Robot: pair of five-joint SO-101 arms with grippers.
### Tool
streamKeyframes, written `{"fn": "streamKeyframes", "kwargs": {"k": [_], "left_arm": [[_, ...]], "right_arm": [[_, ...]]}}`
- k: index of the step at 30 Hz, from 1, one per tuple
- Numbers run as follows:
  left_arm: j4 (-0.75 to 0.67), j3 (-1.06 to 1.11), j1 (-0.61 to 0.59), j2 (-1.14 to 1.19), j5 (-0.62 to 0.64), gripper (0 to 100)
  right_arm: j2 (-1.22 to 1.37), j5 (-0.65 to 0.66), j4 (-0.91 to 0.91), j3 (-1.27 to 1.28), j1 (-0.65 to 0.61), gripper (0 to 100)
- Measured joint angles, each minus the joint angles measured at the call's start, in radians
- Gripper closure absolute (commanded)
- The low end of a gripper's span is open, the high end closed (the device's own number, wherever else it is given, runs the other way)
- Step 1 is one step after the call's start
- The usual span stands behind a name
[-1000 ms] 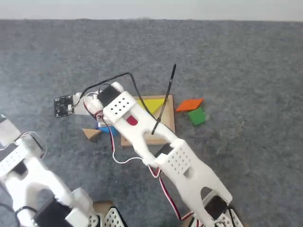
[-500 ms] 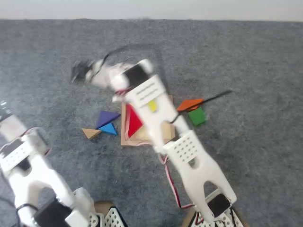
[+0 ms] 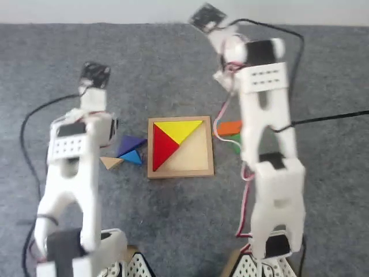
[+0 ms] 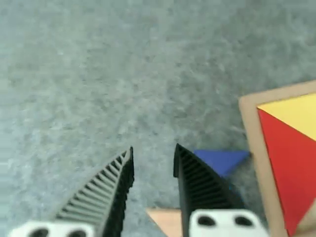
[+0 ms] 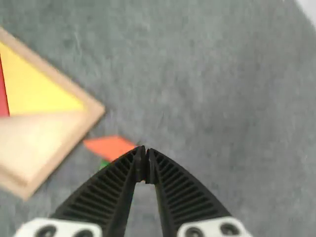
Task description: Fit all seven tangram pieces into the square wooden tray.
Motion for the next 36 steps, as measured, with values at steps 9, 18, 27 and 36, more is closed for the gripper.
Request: {"fn": "streamKeyframes", "kwargs": {"k": [9,18,27,36], "left_arm": [[0.288,-0.393,0.087,0.508,-0.347,80],[0.296,-0.463,0.052,0.552,-0.431,76],[0.371,-0.474,0.052,0.58,-0.585,76],[0.362,-0.474,0.052,0.588,-0.624,76]], "right_arm": [[-0.542,0.029,-0.201,0.853,0.189,99.1],[-0.81,0.048,-0.499,1.488,0.226,99.1],[-0.764,-0.029,-0.611,1.568,0.227,99.1],[-0.764,-0.077,-0.703,1.722,0.233,99.1]]}}
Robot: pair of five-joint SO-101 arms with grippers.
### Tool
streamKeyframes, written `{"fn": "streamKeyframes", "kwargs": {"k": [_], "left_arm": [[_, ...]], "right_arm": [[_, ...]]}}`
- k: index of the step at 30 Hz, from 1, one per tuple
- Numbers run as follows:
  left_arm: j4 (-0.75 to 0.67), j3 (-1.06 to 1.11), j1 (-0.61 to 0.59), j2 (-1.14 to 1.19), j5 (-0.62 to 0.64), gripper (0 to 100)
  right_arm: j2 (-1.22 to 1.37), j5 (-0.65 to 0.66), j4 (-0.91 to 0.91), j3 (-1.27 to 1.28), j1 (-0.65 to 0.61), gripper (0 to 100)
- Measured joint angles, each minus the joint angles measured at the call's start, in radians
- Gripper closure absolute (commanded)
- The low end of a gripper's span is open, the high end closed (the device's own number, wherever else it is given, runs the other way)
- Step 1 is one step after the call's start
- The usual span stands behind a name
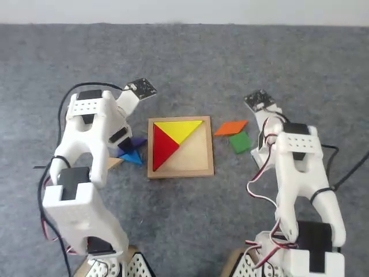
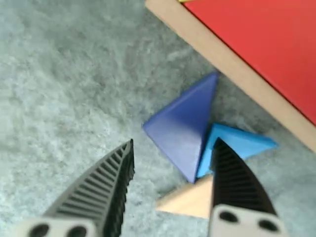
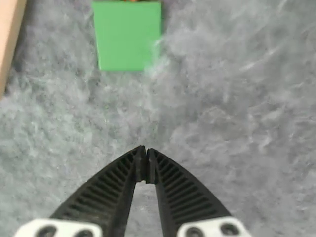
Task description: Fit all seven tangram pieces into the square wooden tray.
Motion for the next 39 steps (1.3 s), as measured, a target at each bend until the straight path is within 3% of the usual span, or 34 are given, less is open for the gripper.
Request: {"fn": "streamKeyframes", "kwargs": {"k": [6,14,24,39], "left_arm": [[-0.037,-0.031,0.0,0.071,-0.003,76],[0.083,-0.201,0.003,0.198,-0.04,80],[0.089,-0.207,0.018,0.198,-0.066,87],[0.087,-0.133,0.041,0.092,-0.064,87]], "right_arm": [[-0.149,-0.029,-0.074,0.163,0.002,99.1],[-0.342,-0.031,-0.107,0.301,0.002,99.1],[-0.342,-0.031,-0.114,0.301,0.002,99.1],[-0.287,-0.032,-0.146,0.301,0.006,99.1]]}}
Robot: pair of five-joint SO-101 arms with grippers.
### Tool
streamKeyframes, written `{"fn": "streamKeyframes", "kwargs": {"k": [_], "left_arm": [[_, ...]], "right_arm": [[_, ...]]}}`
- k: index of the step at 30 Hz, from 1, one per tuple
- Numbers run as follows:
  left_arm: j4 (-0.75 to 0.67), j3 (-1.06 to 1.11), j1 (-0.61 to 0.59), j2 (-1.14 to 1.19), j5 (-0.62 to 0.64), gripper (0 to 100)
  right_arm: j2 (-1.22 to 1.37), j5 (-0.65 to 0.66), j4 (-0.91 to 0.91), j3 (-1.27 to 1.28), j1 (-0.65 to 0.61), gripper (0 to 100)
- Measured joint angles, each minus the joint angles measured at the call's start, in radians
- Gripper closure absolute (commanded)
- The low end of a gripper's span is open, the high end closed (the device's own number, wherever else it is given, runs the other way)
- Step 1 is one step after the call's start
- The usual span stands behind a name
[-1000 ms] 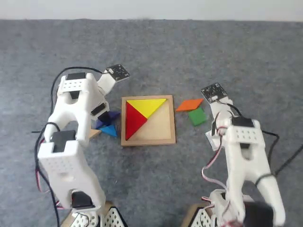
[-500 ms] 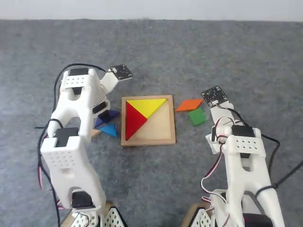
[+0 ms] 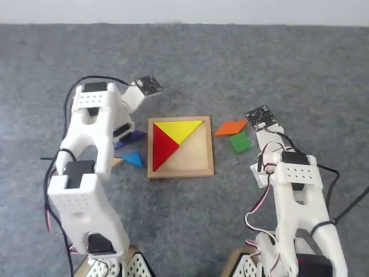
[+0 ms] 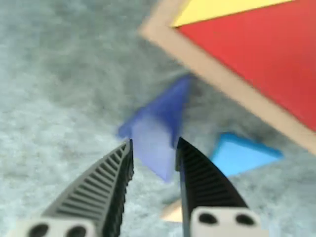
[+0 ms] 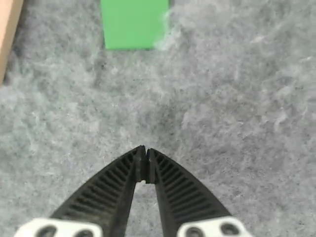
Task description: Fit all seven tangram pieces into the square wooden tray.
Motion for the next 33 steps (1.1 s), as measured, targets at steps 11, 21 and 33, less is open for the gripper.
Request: {"fn": "streamKeyframes", "kwargs": {"k": [11,21,33], "left_arm": [[-0.161,0.176,0.028,-0.126,0.0,79],[-0.183,0.094,-0.002,-0.103,-0.051,77],[-0.186,0.094,-0.006,-0.014,-0.127,76]], "right_arm": [[0.0,0.0,0.0,0.0,-0.003,99.1],[0.0,0.0,0.0,0.0,-0.003,99.1],[0.0,0.0,0.0,0.0,-0.002,99.1]]}}
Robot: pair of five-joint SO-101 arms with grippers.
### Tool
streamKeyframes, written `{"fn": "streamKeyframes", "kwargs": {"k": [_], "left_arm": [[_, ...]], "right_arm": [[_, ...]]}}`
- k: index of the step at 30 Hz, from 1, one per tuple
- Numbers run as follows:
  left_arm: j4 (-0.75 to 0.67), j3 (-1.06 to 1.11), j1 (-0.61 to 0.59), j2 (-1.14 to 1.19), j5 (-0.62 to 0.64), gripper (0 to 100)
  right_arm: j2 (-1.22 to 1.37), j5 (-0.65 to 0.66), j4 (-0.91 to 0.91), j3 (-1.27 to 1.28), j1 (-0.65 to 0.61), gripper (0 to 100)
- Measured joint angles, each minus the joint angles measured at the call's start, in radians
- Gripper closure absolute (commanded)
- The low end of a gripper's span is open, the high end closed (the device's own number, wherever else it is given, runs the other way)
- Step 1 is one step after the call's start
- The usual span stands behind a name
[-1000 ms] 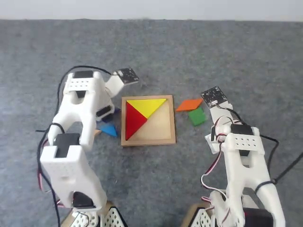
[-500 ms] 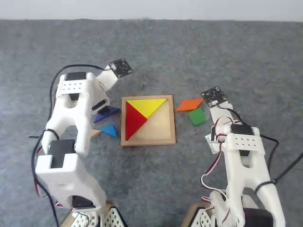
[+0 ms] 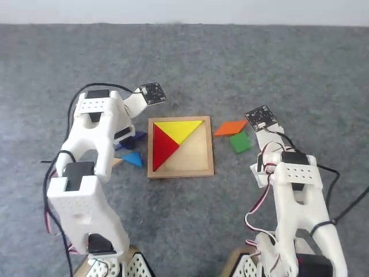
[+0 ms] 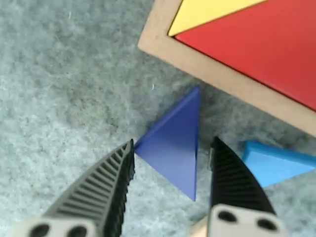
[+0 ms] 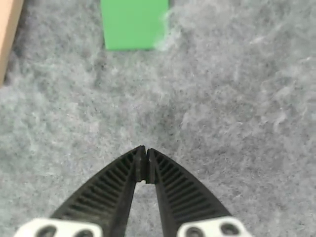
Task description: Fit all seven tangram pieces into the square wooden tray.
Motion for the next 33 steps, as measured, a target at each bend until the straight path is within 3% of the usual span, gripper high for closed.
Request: {"fn": "streamKeyframes", "kwargs": {"k": [23,33], "left_arm": [[0.008,-0.11,-0.005,0.081,-0.043,74],[0.261,-0.456,-0.008,0.31,-0.038,74]], "right_arm": [[0.0,0.0,0.0,0.0,0.0,99.1],[0.0,0.0,0.0,0.0,-0.002,99.1]]}}
